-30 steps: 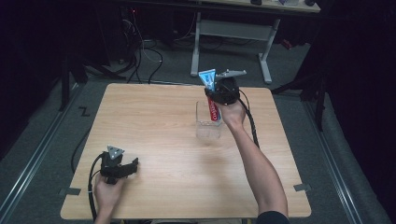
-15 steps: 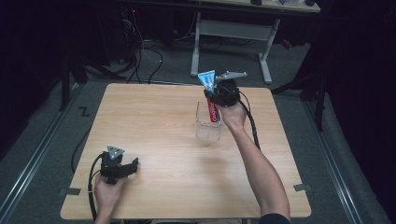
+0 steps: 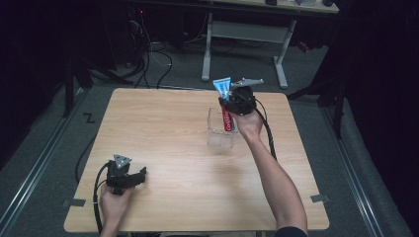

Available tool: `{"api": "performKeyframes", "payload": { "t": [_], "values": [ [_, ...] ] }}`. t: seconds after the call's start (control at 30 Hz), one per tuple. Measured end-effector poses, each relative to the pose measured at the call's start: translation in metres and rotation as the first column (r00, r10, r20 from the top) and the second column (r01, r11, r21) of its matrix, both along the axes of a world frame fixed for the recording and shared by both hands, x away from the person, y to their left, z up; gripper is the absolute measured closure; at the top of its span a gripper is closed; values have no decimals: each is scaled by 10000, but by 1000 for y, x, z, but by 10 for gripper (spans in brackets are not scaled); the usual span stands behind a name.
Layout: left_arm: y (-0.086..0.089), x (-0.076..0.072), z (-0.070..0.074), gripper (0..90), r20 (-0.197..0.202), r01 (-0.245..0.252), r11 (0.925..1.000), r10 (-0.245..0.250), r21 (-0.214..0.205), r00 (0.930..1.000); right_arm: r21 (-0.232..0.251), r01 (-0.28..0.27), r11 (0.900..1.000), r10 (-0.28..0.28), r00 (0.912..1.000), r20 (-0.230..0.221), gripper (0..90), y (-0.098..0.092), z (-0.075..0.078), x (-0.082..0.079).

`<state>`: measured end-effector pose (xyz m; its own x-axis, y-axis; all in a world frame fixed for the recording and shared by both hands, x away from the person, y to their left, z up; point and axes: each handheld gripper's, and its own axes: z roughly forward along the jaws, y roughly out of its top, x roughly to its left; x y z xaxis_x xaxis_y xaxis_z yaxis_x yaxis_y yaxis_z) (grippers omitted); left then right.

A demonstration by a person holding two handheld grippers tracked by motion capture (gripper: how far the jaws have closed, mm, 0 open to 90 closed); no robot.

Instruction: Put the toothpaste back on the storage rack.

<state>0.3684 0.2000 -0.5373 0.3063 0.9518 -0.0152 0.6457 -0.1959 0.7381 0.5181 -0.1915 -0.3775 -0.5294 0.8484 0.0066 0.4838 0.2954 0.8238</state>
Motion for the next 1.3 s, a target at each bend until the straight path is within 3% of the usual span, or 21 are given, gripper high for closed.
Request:
{"api": "performKeyframes", "payload": {
  "t": [1.03,1.3],
  "values": [
    [0,0,0,230,-6,0,10000,0,0,10000,-289,199,9994,-224,9956,-908,687,-15,-22,-6],
    [0,0,0,230,-10,-7,10000,7,-1,10000,-99,421,9991,-430,9920,-1183,686,-22,-25,-9]
  ]
}}
